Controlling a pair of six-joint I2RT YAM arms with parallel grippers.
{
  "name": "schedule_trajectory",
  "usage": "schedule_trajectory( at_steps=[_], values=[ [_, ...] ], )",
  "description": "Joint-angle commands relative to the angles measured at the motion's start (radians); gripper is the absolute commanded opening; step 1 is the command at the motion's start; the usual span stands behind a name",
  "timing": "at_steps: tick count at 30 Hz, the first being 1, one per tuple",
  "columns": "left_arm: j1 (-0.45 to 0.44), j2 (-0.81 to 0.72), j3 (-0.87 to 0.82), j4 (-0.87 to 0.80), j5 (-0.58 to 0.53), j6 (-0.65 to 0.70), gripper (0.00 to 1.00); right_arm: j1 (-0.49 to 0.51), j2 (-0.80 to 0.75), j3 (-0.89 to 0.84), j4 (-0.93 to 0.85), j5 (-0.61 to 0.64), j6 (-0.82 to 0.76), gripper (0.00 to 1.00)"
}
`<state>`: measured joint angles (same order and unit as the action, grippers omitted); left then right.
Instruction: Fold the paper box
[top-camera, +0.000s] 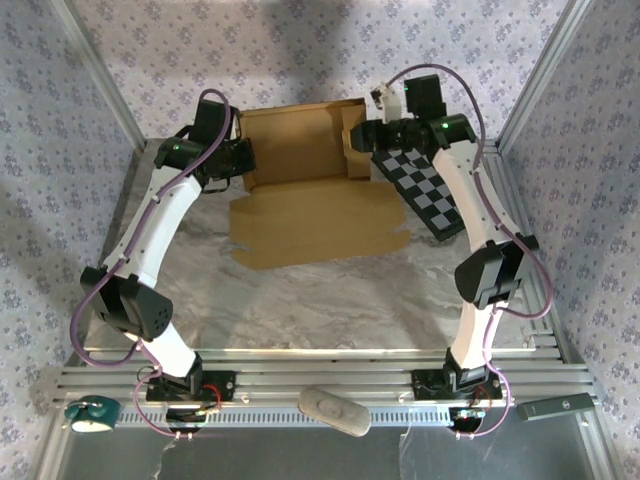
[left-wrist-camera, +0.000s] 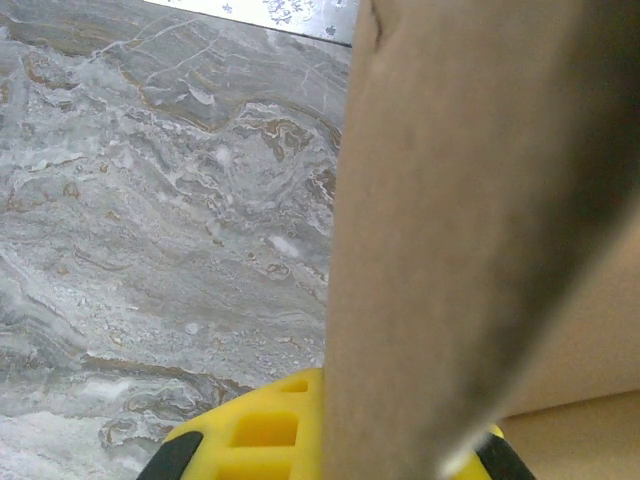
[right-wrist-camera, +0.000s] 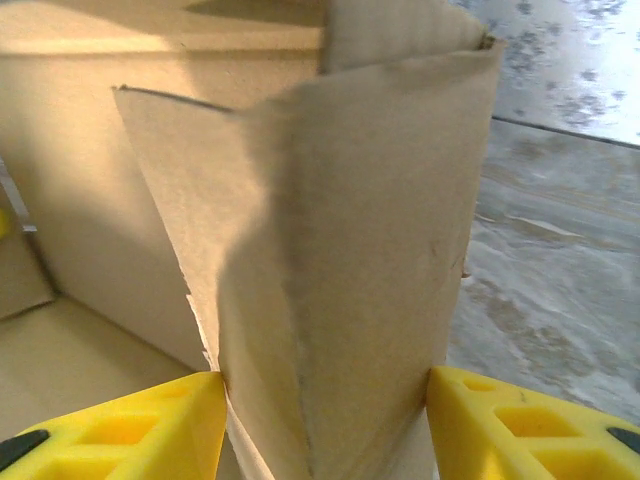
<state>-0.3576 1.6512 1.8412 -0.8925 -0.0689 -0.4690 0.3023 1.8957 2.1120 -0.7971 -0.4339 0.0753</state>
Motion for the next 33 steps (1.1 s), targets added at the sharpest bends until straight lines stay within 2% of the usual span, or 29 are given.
schedule_trajectory(
  at_steps=[1,4,8,16,23,27,30,33],
  values=[
    [-0.027,-0.043,0.036,0.02,0.04,0.018,0.0,0.065,0.029,0.051,-0.04,0.209,-0.068,0.55],
    [-0.034,-0.047,0.037,0.021,0.035,0.02,0.0,0.091,0.041,0.053,-0.018,0.3,-0.075,0.48],
    [-0.04,-0.053,0.038,0.023,0.035,0.02,0.0,0.116,0.06,0.064,-0.004,0.389,-0.073,0.33],
    [-0.044,-0.056,0.058,0.017,0.04,0.02,0.0,0.141,0.065,0.067,0.009,0.45,-0.067,0.01],
    [-0.053,-0.044,0.077,0.007,0.04,0.02,0.0,0.141,0.066,0.063,0.038,0.412,-0.059,0.0],
    [-0.057,-0.027,0.091,-0.017,0.024,0.023,0.0,0.155,0.085,0.093,0.007,0.483,-0.069,0.0],
    [-0.061,-0.004,0.103,-0.056,0.0,0.02,0.0,0.169,0.129,0.166,-0.09,0.57,-0.071,0.0],
    [-0.062,0.035,0.103,-0.108,-0.024,0.026,0.0,0.177,0.176,0.223,-0.216,0.58,-0.035,0.0]
  ],
)
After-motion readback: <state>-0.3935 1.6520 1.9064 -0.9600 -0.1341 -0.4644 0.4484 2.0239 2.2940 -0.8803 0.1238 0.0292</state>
